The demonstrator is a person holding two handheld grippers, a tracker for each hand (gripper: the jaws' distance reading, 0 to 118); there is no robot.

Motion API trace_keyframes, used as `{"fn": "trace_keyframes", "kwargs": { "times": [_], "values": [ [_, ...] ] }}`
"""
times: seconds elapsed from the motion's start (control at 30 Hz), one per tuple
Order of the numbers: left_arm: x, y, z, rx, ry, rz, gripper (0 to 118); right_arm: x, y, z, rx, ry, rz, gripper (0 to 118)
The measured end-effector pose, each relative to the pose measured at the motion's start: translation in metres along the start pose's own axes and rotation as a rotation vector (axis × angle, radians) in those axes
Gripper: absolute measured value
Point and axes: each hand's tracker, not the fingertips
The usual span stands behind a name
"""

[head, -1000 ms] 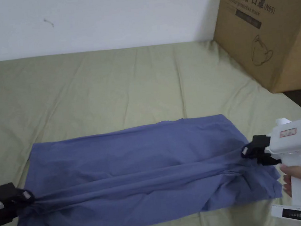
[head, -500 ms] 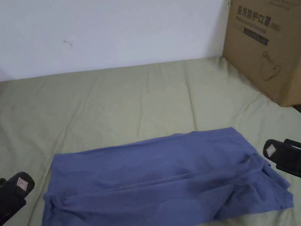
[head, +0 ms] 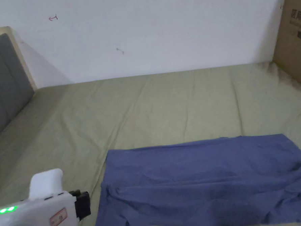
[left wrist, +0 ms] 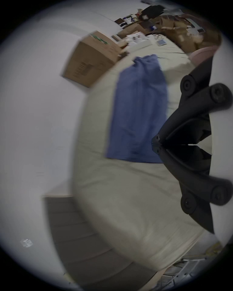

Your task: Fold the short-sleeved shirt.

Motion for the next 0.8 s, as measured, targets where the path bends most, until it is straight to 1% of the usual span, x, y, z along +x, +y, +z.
{"fn": "trace_keyframes", "kwargs": {
  "times": [0.03,0.07,0.1,0.13,0.17,0.2,0.23,0.27,0.3,0.37,0.4,0.43,0.47,0.53,0.63,0.67,0.7,0.73,0.77,0.8],
  "values": [
    [-0.010,0.003,-0.028,-0.099,-0.030,0.022,8,-0.013,0.003,-0.001,-0.032,0.023,-0.021,0],
    [-0.019,0.003,-0.051,-0.134,-0.067,0.057,14,-0.012,0.001,-0.005,-0.056,0.037,-0.035,0],
    [-0.021,0.002,-0.070,-0.153,-0.043,0.098,31,-0.012,-0.001,-0.008,-0.079,0.037,-0.047,0],
    [-0.026,0.002,-0.086,-0.162,-0.010,0.095,72,-0.012,-0.003,-0.010,-0.098,0.034,-0.054,0],
    [-0.030,0.004,-0.104,-0.200,0.007,0.099,106,-0.010,-0.002,-0.009,-0.110,0.032,-0.061,0],
    [-0.032,0.005,-0.117,-0.225,0.051,0.086,118,-0.009,-0.004,-0.010,-0.122,0.033,-0.074,0],
    [-0.027,0.002,-0.119,-0.204,0.035,0.079,115,-0.008,-0.006,-0.012,-0.138,0.038,-0.091,0],
    [-0.028,0.005,-0.131,-0.224,0.030,0.065,115,-0.008,-0.009,-0.013,-0.153,0.038,-0.105,0],
    [-0.027,0.005,-0.144,-0.253,0.033,0.048,115,0.016,-0.015,-0.015,-0.168,0.032,-0.115,0],
    [-0.018,-0.001,-0.166,-0.336,0.075,-0.014,115,0.020,-0.019,-0.021,-0.198,0.020,-0.126,0],
    [-0.019,-0.008,-0.181,-0.400,0.104,-0.047,118,0.022,-0.020,-0.024,-0.211,0.013,-0.134,0],
    [-0.016,-0.012,-0.188,-0.378,0.087,-0.063,118,0.033,-0.023,-0.026,-0.218,0.013,-0.142,0],
    [-0.011,-0.013,-0.183,-0.332,0.133,-0.059,118,0.036,-0.024,-0.027,-0.223,0.014,-0.154,0],
    [-0.008,-0.013,-0.182,-0.304,0.127,0.013,118,0.044,-0.026,-0.029,-0.220,0.014,-0.183,0],
    [-0.011,-0.020,-0.171,-0.277,0.120,0.006,117,0.061,-0.033,-0.031,-0.222,-0.019,-0.227,0],
    [-0.007,-0.018,-0.167,-0.270,0.123,0.009,109,0.070,-0.035,-0.032,-0.225,-0.039,-0.245,0],
    [-0.002,-0.018,-0.161,-0.253,0.151,-0.008,94,0.078,-0.037,-0.034,-0.226,-0.054,-0.253,0],
    [0.002,-0.016,-0.153,-0.222,0.180,-0.043,76,0.088,-0.038,-0.035,-0.226,-0.069,-0.250,0],
    [0.005,-0.018,-0.142,-0.192,0.177,-0.066,45,0.101,-0.038,-0.039,-0.230,-0.094,-0.243,0],
    [0.008,-0.017,-0.134,-0.164,0.207,-0.101,4,0.114,-0.038,-0.046,-0.253,-0.125,-0.234,0]
  ]
}}
